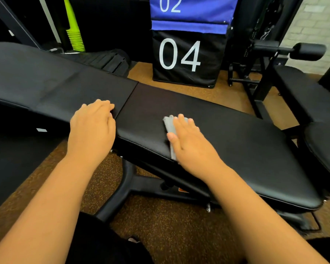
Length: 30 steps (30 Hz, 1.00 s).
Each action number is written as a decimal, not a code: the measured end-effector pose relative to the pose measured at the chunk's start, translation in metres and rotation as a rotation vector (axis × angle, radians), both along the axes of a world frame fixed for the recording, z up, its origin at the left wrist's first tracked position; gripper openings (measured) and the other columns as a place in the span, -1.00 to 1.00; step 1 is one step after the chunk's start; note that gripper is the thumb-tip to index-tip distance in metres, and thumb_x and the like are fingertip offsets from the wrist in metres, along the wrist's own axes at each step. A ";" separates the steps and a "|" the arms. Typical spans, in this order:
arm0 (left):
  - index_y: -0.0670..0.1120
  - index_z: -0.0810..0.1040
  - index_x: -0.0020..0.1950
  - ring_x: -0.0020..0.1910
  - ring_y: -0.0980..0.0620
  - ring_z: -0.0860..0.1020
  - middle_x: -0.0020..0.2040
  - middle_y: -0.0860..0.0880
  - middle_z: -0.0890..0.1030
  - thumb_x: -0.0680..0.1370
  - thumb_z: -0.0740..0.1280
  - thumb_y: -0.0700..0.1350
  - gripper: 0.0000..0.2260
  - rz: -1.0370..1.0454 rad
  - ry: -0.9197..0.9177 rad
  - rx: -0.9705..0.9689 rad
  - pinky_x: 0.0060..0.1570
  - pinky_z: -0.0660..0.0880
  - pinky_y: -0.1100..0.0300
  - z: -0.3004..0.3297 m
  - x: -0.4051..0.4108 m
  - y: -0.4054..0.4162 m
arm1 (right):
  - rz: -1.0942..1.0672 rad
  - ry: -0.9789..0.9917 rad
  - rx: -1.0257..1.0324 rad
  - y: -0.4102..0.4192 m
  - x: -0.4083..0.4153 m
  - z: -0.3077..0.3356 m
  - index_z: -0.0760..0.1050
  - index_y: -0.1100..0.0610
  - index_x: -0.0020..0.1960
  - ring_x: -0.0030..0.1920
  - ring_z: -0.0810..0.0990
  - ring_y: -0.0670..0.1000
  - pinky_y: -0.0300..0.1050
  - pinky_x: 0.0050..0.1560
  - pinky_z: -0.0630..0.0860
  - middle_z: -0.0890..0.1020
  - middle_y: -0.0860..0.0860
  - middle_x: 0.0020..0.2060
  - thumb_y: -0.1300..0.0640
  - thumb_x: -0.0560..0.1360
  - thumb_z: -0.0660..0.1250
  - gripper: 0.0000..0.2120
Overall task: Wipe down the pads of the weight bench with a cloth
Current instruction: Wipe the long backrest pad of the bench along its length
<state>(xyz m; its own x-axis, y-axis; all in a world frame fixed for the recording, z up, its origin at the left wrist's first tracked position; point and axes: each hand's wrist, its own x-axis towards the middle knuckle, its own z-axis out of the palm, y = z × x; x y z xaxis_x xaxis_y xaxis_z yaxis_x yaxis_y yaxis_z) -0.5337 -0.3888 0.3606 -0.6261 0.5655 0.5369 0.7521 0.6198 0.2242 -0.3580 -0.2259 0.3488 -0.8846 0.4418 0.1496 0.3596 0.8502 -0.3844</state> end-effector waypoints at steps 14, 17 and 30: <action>-0.16 0.56 0.25 0.35 -0.14 0.48 0.27 -0.12 0.58 0.59 0.07 -0.15 -0.65 0.031 0.065 -0.034 0.34 0.31 -0.10 -0.005 0.003 0.003 | -0.268 -0.059 0.189 0.037 -0.014 -0.015 0.30 0.17 0.33 0.10 0.33 0.20 0.12 0.10 0.32 0.36 0.12 0.18 -0.17 0.54 -0.14 -0.43; -0.17 0.56 0.25 0.34 -0.14 0.48 0.28 -0.12 0.58 0.60 0.08 -0.17 -0.66 0.029 0.065 -0.022 0.34 0.31 -0.10 -0.006 0.003 0.002 | -0.060 -0.001 0.104 -0.003 -0.028 -0.004 0.20 0.17 0.44 0.36 0.23 0.23 0.17 0.38 0.24 0.26 0.11 0.39 -0.15 0.62 -0.04 -0.47; -0.20 0.53 0.30 0.44 -0.14 0.37 0.33 -0.15 0.54 0.62 0.13 -0.26 -0.69 0.057 -0.059 -0.027 0.44 0.19 -0.14 0.000 0.003 0.005 | -0.458 -0.072 -0.129 0.088 0.122 -0.045 0.11 0.12 0.52 0.49 0.11 0.19 0.14 0.45 0.08 0.14 0.12 0.52 -0.10 0.63 -0.08 -0.47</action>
